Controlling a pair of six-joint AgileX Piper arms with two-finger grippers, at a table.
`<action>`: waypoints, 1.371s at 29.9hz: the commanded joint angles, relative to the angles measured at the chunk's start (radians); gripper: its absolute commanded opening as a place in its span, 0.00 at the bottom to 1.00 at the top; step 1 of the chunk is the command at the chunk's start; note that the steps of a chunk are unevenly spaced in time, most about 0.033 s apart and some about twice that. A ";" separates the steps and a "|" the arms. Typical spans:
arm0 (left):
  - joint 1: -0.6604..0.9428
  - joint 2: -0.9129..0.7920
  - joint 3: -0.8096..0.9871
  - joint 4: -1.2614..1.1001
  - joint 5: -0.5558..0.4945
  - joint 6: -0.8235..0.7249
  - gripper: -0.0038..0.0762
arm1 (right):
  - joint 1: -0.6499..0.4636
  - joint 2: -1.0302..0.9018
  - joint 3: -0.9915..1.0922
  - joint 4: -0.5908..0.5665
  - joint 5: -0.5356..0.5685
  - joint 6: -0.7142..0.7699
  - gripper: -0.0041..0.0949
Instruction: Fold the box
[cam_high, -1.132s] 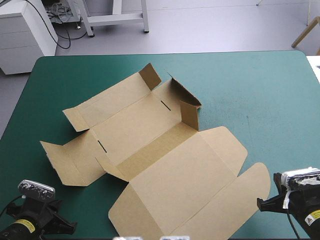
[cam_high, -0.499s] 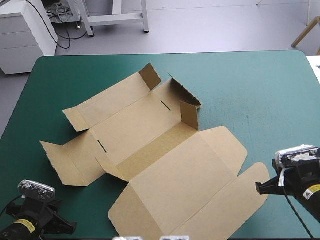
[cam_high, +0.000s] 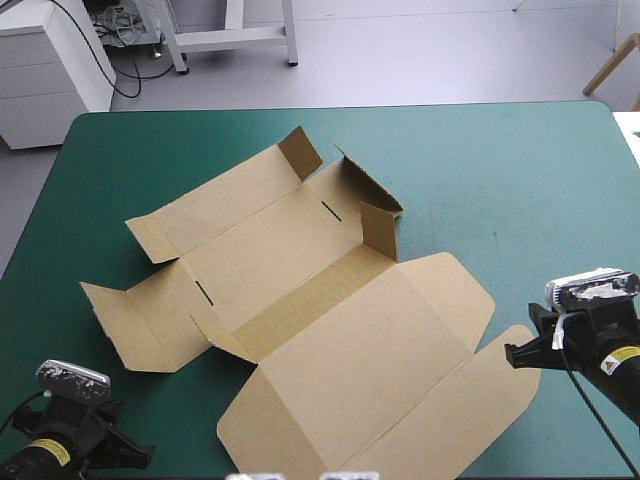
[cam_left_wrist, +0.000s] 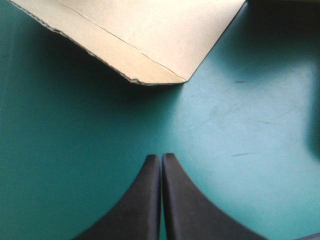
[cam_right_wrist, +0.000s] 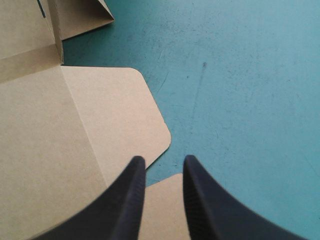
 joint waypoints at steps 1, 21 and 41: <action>0.001 0.014 -0.032 -0.008 -0.047 -0.008 0.04 | -0.009 0.009 -0.035 0.053 -0.087 -0.009 0.58; 0.001 0.014 -0.032 -0.001 -0.047 -0.008 0.04 | -0.009 0.157 -0.153 0.177 -0.009 -0.133 0.73; 0.001 0.014 -0.032 0.025 -0.047 -0.015 0.04 | 0.057 0.797 -0.803 0.409 0.193 -0.356 0.68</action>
